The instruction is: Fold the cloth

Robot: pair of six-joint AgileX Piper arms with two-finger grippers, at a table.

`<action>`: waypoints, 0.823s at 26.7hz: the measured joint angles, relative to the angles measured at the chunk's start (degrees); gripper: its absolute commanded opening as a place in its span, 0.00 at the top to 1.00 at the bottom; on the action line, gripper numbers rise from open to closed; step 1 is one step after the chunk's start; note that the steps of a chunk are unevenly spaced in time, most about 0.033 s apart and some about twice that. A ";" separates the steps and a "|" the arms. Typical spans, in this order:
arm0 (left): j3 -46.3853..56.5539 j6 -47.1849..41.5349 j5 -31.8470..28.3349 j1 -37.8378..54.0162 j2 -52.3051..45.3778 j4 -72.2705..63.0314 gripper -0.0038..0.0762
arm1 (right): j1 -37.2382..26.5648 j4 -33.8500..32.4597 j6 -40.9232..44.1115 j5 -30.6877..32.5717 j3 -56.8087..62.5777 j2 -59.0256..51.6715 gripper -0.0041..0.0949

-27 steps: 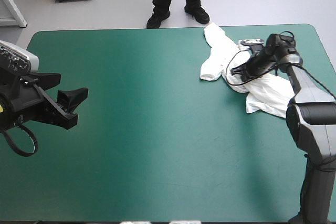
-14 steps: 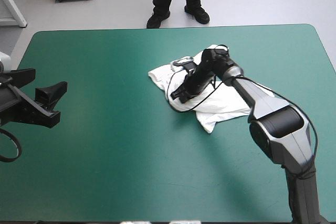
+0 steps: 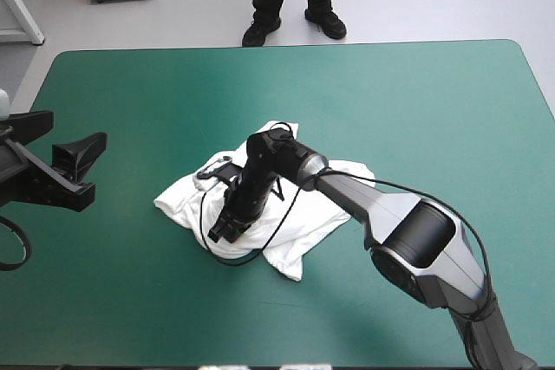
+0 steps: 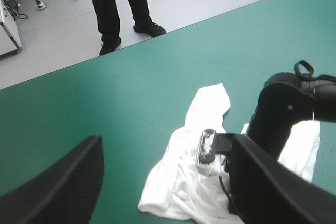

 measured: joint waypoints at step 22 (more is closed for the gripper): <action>0.00 0.00 0.00 0.00 -1.09 0.34 0.34 | -0.62 -5.87 3.66 3.73 0.45 -11.15 0.32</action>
